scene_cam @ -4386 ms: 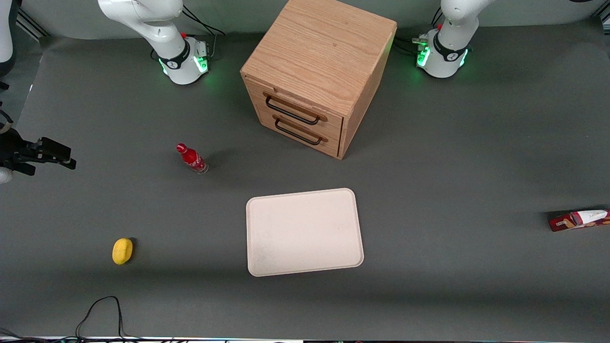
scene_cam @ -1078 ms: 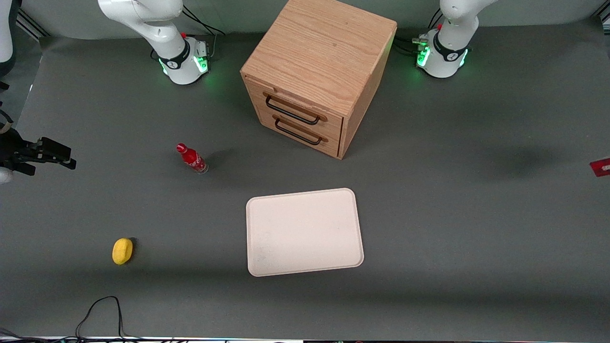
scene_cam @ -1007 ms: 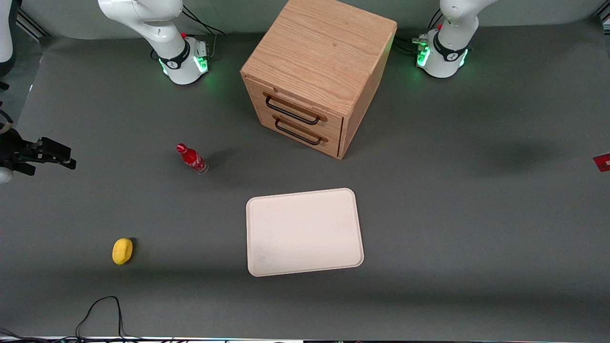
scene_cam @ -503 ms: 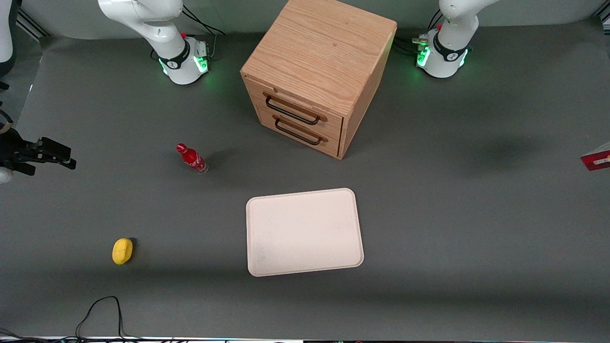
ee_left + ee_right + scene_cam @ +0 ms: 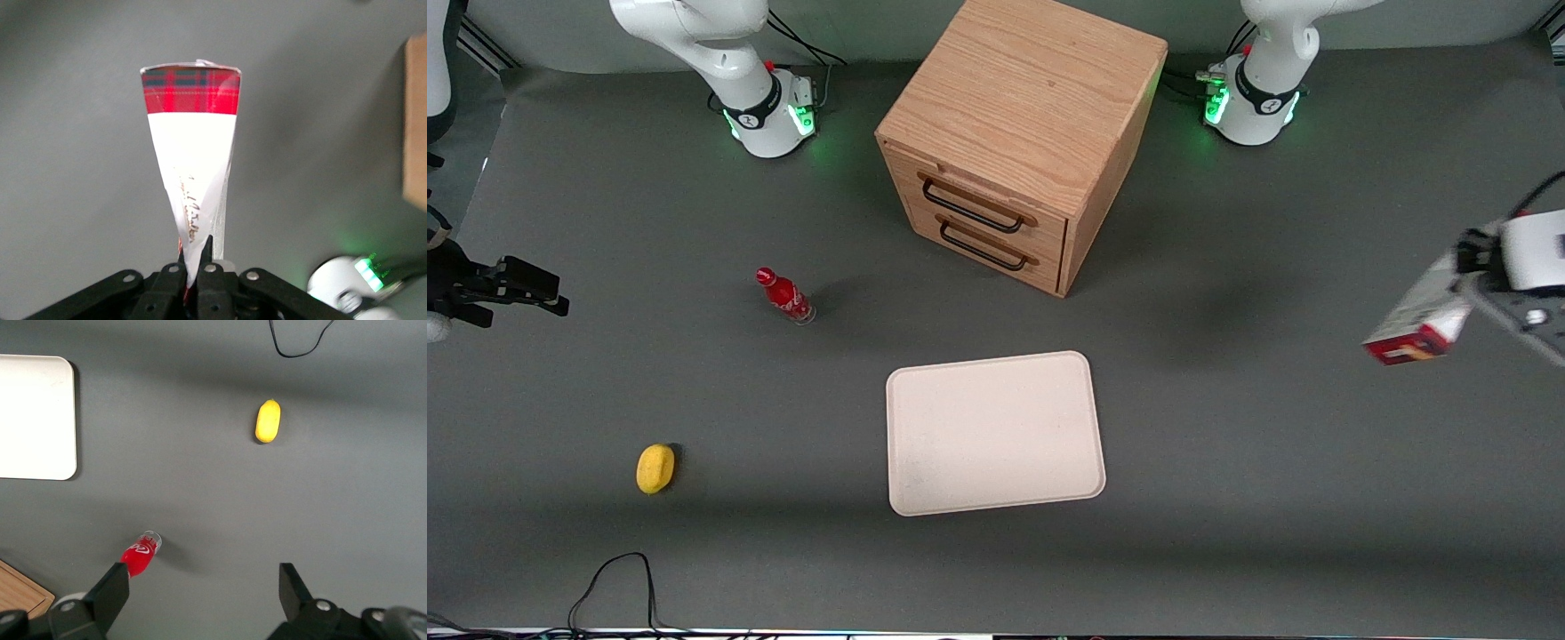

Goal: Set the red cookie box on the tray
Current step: 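Carry the held cookie box over to the cream tray, then lower the cookie box upright onto the tray and open the left gripper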

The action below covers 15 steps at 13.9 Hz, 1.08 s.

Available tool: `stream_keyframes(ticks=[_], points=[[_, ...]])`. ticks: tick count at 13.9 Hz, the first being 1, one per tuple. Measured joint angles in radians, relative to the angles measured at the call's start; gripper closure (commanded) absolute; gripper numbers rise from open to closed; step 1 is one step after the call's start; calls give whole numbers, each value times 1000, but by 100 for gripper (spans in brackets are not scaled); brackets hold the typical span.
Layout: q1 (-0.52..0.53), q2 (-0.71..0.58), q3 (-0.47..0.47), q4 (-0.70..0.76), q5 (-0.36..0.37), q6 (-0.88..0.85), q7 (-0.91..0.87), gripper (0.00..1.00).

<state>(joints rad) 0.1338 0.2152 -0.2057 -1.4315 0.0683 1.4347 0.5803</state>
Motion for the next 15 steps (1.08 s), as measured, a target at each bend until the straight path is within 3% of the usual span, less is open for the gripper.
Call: stream_keyframes(ticks=[4,8,10,12,15], points=[[-117,56,-117,27,-18,46,-456,100],[-290,230,-128,110,-13,244,-816,100],[-373,353,-126,187,27,321,-985,100],[-441,494,-124,309,81,356,-1119,100],[-491,644,-88,416,97,444,-1180,100]])
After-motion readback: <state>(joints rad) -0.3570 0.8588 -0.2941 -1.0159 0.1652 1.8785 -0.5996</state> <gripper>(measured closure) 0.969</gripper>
